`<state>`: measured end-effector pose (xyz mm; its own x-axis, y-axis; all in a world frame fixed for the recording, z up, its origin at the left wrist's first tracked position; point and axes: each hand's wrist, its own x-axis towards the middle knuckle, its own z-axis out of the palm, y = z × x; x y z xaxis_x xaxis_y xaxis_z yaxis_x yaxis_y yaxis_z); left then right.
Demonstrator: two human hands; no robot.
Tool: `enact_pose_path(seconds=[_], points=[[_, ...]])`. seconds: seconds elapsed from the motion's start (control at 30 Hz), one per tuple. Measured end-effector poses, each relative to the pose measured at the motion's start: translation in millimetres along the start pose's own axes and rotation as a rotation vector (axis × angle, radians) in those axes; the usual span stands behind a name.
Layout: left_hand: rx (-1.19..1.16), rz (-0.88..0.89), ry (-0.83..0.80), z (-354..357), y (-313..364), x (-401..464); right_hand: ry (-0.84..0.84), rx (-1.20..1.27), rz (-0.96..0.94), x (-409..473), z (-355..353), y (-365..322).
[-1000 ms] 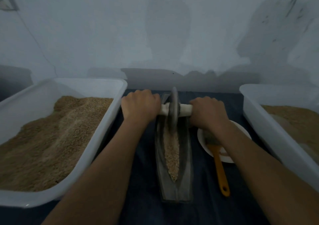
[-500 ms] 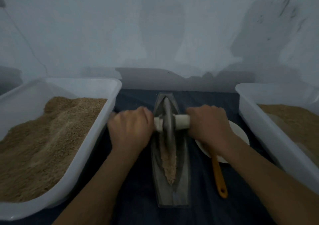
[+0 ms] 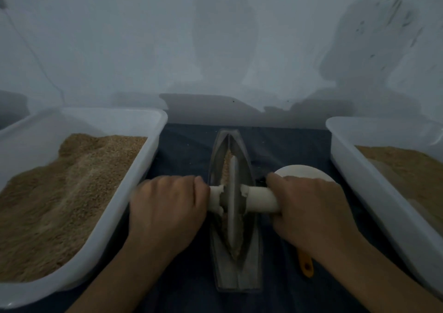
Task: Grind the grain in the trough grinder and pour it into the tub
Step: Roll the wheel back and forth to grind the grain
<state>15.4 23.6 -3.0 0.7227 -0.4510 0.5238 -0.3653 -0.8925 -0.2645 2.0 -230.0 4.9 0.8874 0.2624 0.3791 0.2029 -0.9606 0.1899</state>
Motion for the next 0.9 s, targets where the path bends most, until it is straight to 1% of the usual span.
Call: enact_pose_path(seconds=[0.07, 0.2, 0.27, 0.33, 0.43, 0.53, 0.6, 0.63, 0.67, 0.73, 0.83, 0.9], points=[[0.032, -0.082, -0.074, 7, 3, 19, -0.089, -0.018, 0.028, 23, 1, -1], [0.086, -0.241, -0.147, 44, -11, 84, -0.227, 0.034, 0.132, 101, 12, 5], [0.085, -0.314, -0.147, 52, -18, 105, -0.231, 0.032, 0.157, 122, 15, 8], [0.066, -0.311, -0.154, 51, -16, 102, -0.190, 0.034, 0.157, 118, 14, 4], [0.029, -0.195, -0.171, 25, -6, 57, -0.067, 0.010, 0.084, 73, 11, -4], [-0.043, -0.082, -0.111, -2, 0, 8, 0.057, 0.011, -0.018, 22, 2, -3], [-0.084, -0.098, -0.124, -11, -1, -12, 0.135, 0.023, -0.070, 6, -1, 0], [-0.094, -0.113, -0.138, -13, -1, -14, 0.141, 0.009, -0.082, 7, 0, 1], [-0.092, -0.108, -0.149, -12, -1, -10, 0.127, -0.010, -0.089, 15, 0, 0], [-0.061, -0.102, -0.174, -3, 1, 8, 0.046, -0.036, -0.068, 42, 7, 0], [0.058, -0.166, -0.153, 20, -1, 59, -0.184, 0.047, 0.082, 93, 22, 10], [0.111, -0.208, -0.148, 30, -11, 92, -0.213, 0.090, 0.137, 111, 31, 16]])
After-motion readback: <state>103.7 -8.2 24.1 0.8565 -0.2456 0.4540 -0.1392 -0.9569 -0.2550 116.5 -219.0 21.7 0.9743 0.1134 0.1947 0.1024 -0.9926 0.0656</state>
